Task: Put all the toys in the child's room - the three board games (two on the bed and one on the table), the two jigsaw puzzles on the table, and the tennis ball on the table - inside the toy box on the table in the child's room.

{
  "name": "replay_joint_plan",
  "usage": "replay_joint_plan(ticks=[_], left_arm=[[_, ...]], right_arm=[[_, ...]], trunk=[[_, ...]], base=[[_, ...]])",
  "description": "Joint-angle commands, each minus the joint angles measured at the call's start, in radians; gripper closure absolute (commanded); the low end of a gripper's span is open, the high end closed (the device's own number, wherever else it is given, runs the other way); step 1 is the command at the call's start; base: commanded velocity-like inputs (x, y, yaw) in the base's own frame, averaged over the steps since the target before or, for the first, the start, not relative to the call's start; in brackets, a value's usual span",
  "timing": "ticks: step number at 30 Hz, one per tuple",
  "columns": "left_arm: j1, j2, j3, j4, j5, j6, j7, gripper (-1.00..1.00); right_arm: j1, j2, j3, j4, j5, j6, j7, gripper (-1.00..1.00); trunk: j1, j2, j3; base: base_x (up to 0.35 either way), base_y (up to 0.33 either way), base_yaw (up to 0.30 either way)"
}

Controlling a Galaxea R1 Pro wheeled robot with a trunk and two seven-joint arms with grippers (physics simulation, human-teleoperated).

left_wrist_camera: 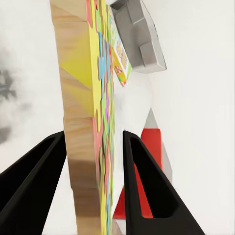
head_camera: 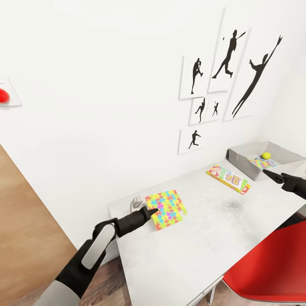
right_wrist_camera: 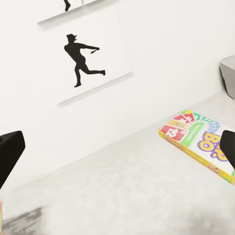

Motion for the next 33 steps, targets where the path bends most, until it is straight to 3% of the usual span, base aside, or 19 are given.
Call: replay_joint_plan(ticks=[1, 4, 10, 22, 33], left_arm=[[0.009, 0.001, 0.003, -0.032, 0.018, 0.024, 0.022, 1.00], [0.018, 0.000, 0.005, -0.063, 0.034, 0.048, 0.060, 1.00], [0.025, -0.007, 0.002, -0.091, 0.047, 0.071, 0.131, 1.00], [0.025, -0.005, -0.001, -0.095, 0.050, 0.075, 0.139, 1.00], [0.025, 0.001, 0.004, -0.095, 0.053, 0.086, 0.134, 1.00]], right_arm=[[-0.001, 0.000, -0.002, 0.000, -0.001, 0.007, 0.003, -1.00], [-0.001, 0.000, -0.002, 0.000, -0.001, 0.008, 0.003, -1.00], [-0.001, 0.000, -0.003, 0.000, -0.001, 0.010, 0.004, -1.00], [-0.001, 0.012, -0.039, 0.000, -0.002, 0.035, 0.005, -1.00], [0.000, 0.015, -0.044, 0.000, -0.003, 0.036, 0.006, -1.00]], trunk=[[0.000, -0.001, -0.001], [0.000, -0.001, -0.001], [-0.023, 0.041, 0.018], [-0.069, 0.125, 0.062], [-0.111, 0.202, 0.114]], base=[[0.000, 0.000, 0.000], [0.000, 0.000, 0.000], [0.000, 0.000, 0.000], [0.000, 0.000, -0.028], [0.000, 0.000, -0.020]])
